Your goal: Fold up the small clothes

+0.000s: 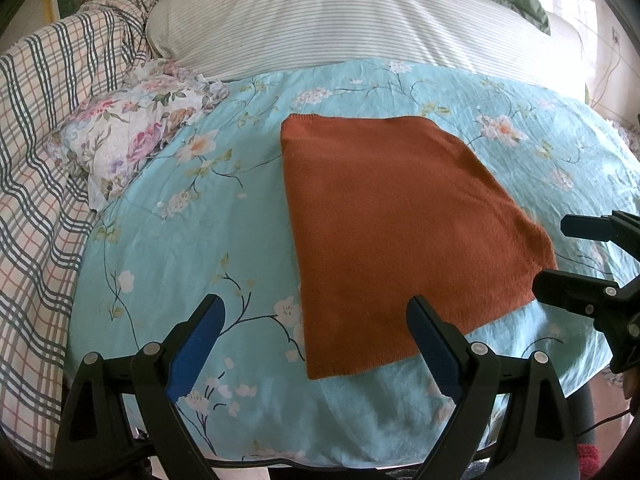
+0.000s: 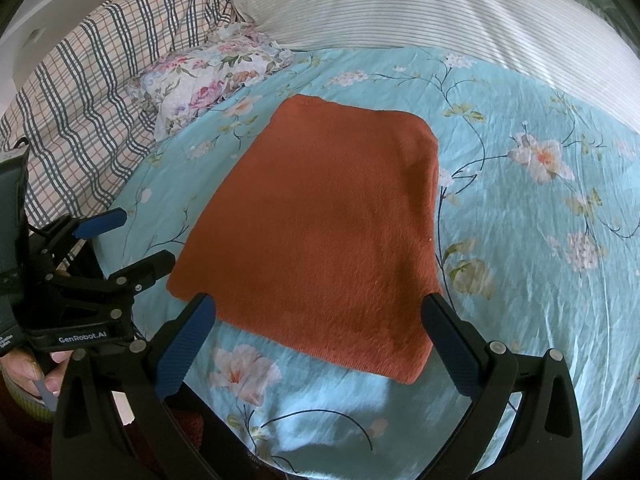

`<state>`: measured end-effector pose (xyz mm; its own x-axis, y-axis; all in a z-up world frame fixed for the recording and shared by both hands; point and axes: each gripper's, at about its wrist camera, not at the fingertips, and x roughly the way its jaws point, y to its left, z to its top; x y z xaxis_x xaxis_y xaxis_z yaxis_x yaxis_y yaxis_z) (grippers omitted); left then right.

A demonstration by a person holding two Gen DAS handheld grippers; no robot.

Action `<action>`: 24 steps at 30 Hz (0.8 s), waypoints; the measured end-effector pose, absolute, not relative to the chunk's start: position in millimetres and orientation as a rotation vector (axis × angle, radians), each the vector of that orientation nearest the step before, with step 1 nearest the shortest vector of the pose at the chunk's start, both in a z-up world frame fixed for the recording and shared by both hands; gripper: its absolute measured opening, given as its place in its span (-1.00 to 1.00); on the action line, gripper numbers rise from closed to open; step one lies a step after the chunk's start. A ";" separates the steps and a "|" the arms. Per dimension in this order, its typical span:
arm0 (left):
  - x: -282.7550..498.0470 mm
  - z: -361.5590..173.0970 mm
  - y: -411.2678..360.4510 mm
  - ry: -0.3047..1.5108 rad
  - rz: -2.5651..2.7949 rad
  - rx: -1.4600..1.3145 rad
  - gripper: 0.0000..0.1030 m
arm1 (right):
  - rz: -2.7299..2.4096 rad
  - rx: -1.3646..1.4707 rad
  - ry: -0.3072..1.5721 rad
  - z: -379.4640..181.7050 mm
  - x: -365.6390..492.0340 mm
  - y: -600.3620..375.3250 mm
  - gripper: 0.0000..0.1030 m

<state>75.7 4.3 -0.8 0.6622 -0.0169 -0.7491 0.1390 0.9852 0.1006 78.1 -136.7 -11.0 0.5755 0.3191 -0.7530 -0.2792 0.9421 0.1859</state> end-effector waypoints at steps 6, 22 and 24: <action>81.2 -0.7 5.8 0.838 -0.090 0.158 0.81 | 0.350 0.044 0.898 -11.3 84.5 -138.8 0.99; 105.5 -0.9 8.2 0.857 -0.093 0.121 0.81 | 0.343 0.049 0.907 -12.8 103.3 -148.2 0.99; 107.2 -1.3 7.1 0.859 -0.093 0.122 0.81 | 0.341 0.049 0.908 -13.1 103.5 -147.8 0.99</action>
<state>107.2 7.1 -1.3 0.6499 -0.0321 -0.7593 0.1305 0.9890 0.0699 103.5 -147.8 -13.1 0.5657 0.3100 -0.7641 -0.2691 0.9453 0.1843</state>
